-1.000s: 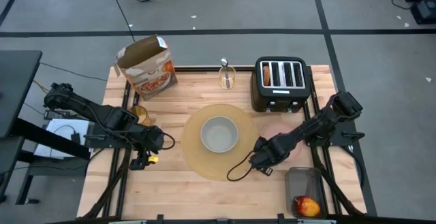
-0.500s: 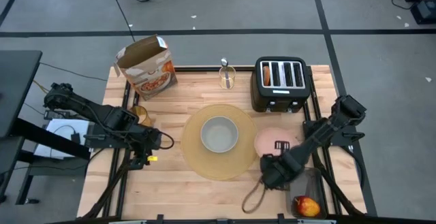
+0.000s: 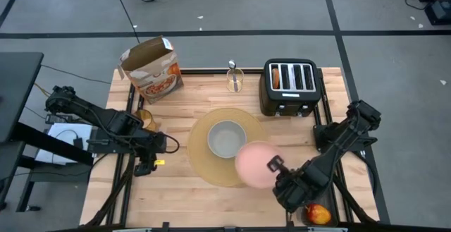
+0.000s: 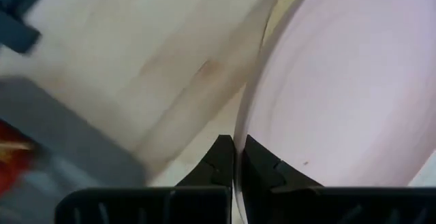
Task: Arrange a breakfast setting
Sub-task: Put the pink plate on the bottom left of the gray bowl
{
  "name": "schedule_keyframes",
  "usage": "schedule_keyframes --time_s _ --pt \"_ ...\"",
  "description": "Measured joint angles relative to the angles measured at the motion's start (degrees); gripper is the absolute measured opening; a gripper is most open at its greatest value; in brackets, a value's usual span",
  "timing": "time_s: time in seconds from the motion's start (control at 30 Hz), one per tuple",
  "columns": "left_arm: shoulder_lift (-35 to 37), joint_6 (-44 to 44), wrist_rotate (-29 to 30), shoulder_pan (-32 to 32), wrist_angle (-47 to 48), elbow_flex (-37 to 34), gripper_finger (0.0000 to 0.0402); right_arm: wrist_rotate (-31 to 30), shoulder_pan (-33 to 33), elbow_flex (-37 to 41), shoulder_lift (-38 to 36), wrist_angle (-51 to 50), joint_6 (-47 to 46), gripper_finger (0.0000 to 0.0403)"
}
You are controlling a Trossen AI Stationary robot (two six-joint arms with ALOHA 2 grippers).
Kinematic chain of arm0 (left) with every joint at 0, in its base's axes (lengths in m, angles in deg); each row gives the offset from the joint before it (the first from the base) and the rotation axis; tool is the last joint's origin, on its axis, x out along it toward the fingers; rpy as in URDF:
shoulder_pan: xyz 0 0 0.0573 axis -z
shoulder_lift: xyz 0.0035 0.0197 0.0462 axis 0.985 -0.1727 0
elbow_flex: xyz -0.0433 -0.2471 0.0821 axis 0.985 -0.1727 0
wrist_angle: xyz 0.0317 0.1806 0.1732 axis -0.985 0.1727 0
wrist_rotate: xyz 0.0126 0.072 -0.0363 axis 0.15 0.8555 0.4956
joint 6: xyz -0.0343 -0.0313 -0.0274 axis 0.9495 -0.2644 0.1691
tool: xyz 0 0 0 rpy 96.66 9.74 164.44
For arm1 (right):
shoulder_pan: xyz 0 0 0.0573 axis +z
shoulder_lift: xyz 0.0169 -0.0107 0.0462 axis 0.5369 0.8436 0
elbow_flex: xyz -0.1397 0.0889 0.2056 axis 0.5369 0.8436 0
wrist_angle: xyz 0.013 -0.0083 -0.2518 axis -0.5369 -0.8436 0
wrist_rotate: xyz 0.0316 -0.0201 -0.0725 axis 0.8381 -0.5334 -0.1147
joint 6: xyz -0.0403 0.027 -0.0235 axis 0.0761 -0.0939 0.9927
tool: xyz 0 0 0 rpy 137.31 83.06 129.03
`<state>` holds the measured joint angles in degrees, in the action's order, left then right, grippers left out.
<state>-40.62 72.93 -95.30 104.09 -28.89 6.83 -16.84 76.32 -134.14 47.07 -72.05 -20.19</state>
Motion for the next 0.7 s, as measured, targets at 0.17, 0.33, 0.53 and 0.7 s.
schedule_keyframes --time_s 0.17,0.33,0.53,0.7 --pt "0.02 3.72 -2.18 0.02 -1.53 0.0 0.0203 -2.11 -4.09 0.09 3.62 9.86 17.09 0.0013" --pt "0.46 7.05 -2.93 0.11 -5.04 0.04 0.0203 -2.3 -8.07 0.17 7.43 23.87 32.42 0.0013" --pt "0.44 11.73 -2.93 0.77 -10.29 0.03 0.0203 1.06 -12.28 0.17 13.36 41.15 45.0 0.0013" --pt "0.44 14.86 -2.93 3.1 -12.73 0.03 0.0203 1.56 -14.38 0.16 18.11 52.87 50.52 0.0013"
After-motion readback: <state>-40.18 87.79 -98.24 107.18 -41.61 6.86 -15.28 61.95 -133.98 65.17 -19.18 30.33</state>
